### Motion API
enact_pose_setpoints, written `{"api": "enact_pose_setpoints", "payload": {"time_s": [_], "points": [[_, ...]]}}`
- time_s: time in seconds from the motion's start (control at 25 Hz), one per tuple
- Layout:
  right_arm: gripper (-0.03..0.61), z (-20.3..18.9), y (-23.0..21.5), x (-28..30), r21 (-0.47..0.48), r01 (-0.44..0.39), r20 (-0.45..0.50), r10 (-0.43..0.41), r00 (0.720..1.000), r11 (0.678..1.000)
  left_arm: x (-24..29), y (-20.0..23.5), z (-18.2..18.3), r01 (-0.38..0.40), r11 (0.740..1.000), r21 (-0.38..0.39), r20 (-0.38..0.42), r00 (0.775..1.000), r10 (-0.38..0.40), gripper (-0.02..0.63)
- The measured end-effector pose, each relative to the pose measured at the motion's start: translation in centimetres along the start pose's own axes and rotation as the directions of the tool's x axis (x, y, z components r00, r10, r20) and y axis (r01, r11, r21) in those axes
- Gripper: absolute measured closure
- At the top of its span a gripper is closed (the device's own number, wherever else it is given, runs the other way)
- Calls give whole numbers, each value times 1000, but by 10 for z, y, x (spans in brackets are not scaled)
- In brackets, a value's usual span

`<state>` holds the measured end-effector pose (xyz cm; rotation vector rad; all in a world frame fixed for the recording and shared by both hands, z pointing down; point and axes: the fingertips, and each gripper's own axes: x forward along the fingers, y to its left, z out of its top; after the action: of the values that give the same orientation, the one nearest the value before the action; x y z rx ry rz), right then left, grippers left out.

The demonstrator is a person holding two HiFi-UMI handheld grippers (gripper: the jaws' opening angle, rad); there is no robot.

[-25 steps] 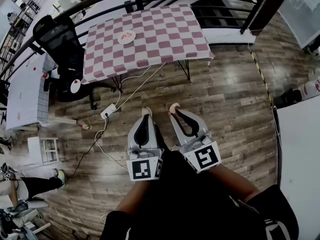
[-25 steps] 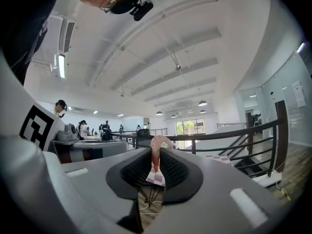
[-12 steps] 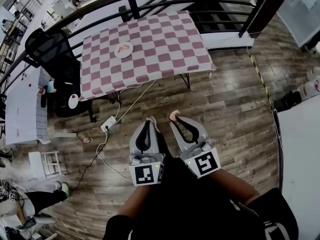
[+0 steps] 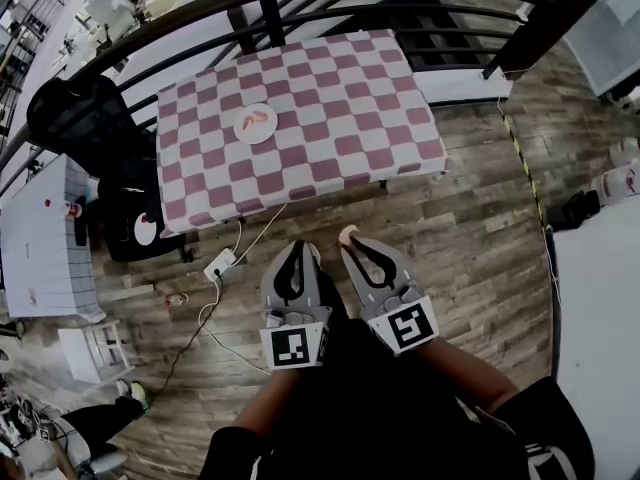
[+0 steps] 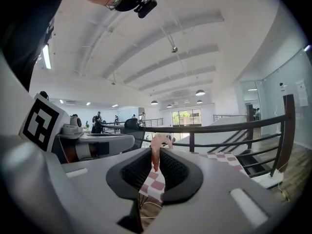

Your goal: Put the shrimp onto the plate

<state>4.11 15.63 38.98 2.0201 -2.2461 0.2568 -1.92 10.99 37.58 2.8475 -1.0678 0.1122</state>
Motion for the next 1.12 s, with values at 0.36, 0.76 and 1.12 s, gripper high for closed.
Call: {"api": "enact_pose_setpoints", "payload": {"time_s": [0.36,0.76,1.12], "points": [[528,33,-5,132,-15,-13,-30,12,999,1000,75,103,19,1,1000,-28,-9,1000,-1,604],[528,45,-4,229,-46,-53,-72,50,996,998,126,180,14,-26,999,-46,-16,1000,25,604],[528,45,-21,265,3,-110,-109,110,988,994,154,204,12,-129,990,-51,-48,991,127,604]]}}
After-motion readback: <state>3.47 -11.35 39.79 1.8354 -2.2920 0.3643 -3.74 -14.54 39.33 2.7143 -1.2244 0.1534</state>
